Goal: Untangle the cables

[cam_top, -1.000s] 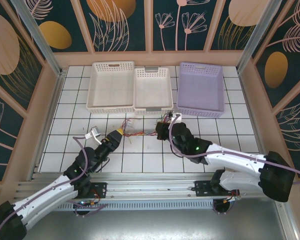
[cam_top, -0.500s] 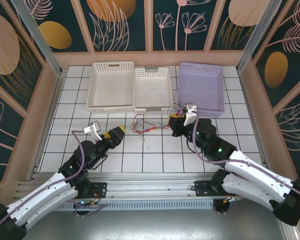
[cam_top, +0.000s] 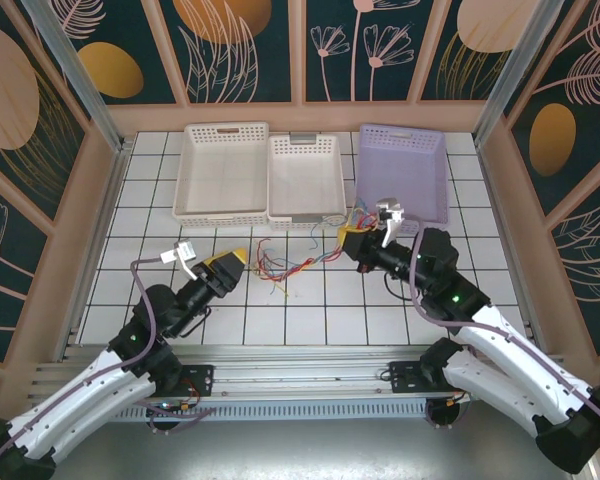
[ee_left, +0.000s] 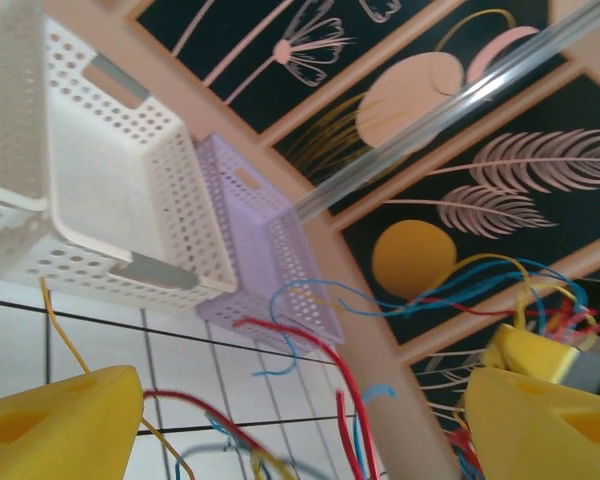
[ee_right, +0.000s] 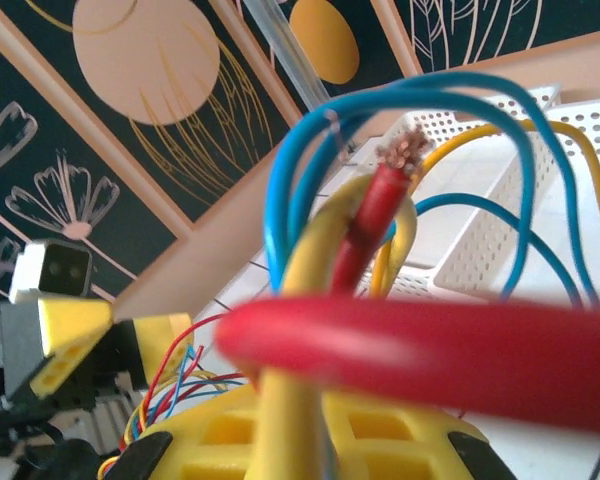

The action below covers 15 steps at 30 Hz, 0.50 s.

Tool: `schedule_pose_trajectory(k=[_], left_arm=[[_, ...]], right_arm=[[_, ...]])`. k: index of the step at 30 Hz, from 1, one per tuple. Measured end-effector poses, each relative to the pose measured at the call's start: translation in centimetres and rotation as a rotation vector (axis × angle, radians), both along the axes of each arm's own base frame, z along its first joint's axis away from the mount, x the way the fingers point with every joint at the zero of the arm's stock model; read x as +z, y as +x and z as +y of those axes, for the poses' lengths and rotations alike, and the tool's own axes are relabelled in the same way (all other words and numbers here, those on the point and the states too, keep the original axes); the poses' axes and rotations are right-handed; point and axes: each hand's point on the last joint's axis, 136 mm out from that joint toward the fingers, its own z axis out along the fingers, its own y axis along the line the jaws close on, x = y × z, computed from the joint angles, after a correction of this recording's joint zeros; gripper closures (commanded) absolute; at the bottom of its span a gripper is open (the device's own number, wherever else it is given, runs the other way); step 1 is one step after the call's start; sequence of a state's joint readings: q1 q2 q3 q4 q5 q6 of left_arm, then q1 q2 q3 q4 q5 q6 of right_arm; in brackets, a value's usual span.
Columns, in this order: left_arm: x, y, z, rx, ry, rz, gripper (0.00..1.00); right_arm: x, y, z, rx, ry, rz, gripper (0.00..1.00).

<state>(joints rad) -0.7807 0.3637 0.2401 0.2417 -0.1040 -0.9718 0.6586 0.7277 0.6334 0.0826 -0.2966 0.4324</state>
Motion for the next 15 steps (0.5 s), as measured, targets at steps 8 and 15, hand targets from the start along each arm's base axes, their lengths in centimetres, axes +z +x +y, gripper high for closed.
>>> schedule_pose_trajectory(k=[8, 15], left_arm=[[-4.7, -0.9, -0.9, -0.076, 0.015, 0.046, 0.23], [-5.3, -1.4, -1.0, -0.098, 0.027, -0.004, 0.23]], right_arm=[[1.5, 0.7, 0.8, 0.044, 0.125, 0.17, 1.0], [4.1, 0.4, 1.6, 0.091, 0.215, 0.256, 1.0]])
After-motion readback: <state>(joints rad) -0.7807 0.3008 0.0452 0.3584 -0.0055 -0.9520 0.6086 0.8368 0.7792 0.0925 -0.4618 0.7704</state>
